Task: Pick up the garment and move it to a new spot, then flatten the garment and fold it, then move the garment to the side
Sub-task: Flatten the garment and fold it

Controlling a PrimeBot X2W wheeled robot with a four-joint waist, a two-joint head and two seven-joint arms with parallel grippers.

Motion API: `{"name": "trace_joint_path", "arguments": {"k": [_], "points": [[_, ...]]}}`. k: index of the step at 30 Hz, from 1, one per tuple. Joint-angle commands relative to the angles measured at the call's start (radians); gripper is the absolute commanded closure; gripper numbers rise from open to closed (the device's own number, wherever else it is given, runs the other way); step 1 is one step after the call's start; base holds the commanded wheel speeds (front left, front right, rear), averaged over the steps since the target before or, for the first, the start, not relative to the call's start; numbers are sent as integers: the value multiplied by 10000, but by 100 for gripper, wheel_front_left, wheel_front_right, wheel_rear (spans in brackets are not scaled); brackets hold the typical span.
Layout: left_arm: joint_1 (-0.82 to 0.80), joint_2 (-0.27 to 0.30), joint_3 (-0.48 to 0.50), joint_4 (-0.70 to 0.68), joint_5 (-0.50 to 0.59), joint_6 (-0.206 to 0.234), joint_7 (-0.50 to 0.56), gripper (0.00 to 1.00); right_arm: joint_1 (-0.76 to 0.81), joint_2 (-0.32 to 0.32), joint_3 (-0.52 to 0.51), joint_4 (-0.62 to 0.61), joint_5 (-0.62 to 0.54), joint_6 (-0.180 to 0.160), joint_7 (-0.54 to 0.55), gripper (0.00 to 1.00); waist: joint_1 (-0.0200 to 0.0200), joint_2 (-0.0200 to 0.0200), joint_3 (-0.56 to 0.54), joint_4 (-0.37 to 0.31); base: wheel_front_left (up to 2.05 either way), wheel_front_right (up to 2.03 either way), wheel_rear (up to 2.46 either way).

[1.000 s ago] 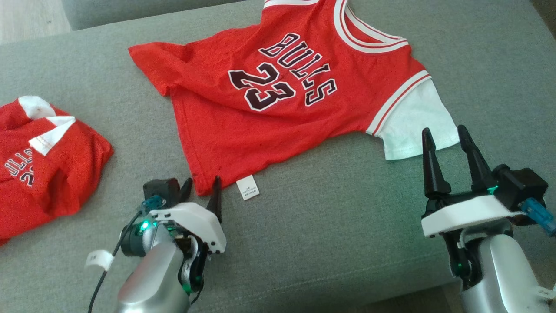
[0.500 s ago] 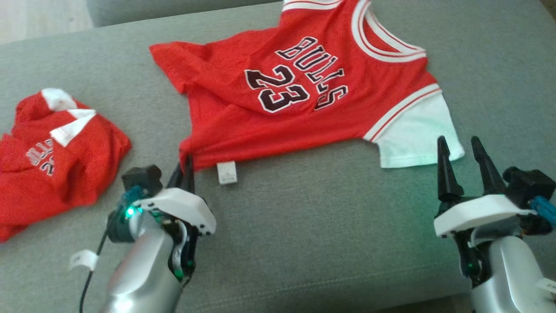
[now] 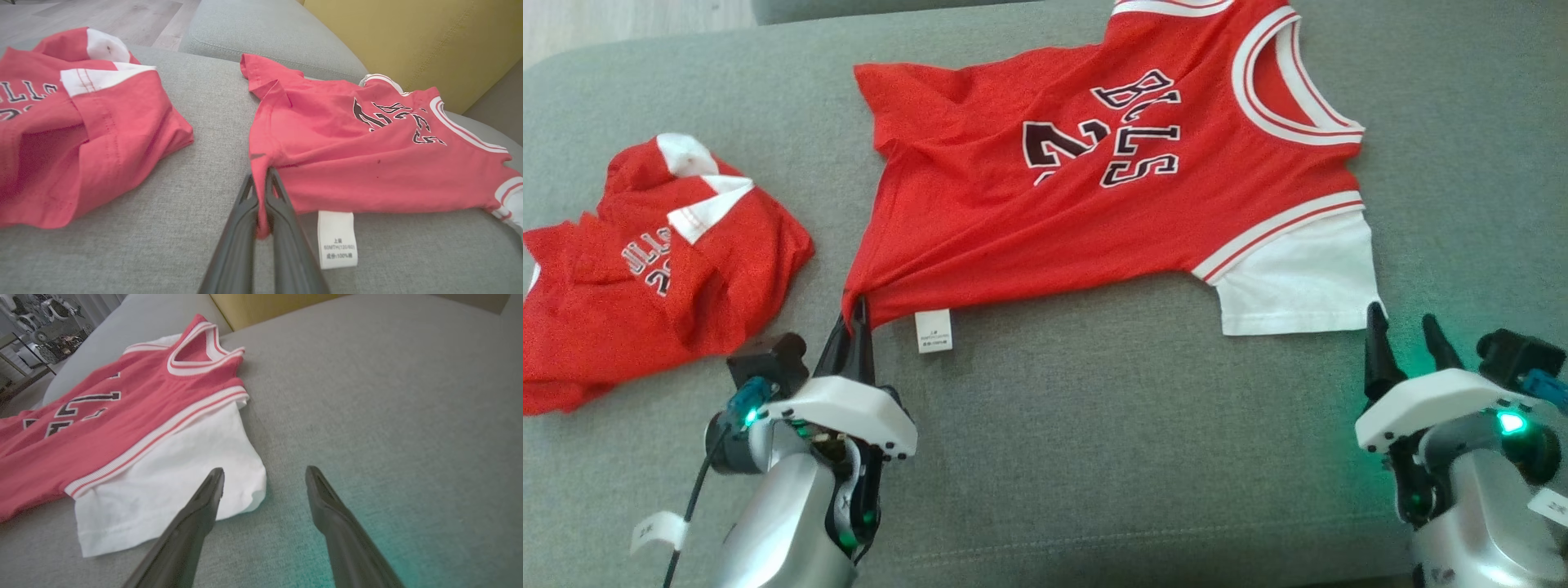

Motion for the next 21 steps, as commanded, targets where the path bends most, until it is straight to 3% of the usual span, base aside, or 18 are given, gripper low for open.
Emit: {"name": "trace_joint_path", "arguments": {"k": [1,10,11,12,13,21], "points": [[-195,114,412,-362,85,-55,-122,100,-423,-26,165,-29,-24,-9,-62,0,0,0,44,56,0,0,0],[-167,-67,413,-502,294,-189,-123,100,-1319,-26,178,1812,38,-9,-650,0,0,0,162,157,0,0,0],[-157,-78,422,-493,310,-202,-123,100,-1397,-26,210,1966,44,-9,-691,4,0,0,165,153,0,0,0],[-146,-87,431,-478,327,-211,-123,100,-1475,-26,246,2100,54,-9,-741,62,0,0,161,149,0,0,0],[-137,-96,441,-461,342,-217,-123,100,-1547,-26,309,2184,28,-9,-831,100,0,0,154,144,0,0,0],[-67,-132,619,-358,412,-269,-123,100,-1705,-30,621,1776,-1364,-9,-1600,100,0,0,-158,60,0,0,0]]}}
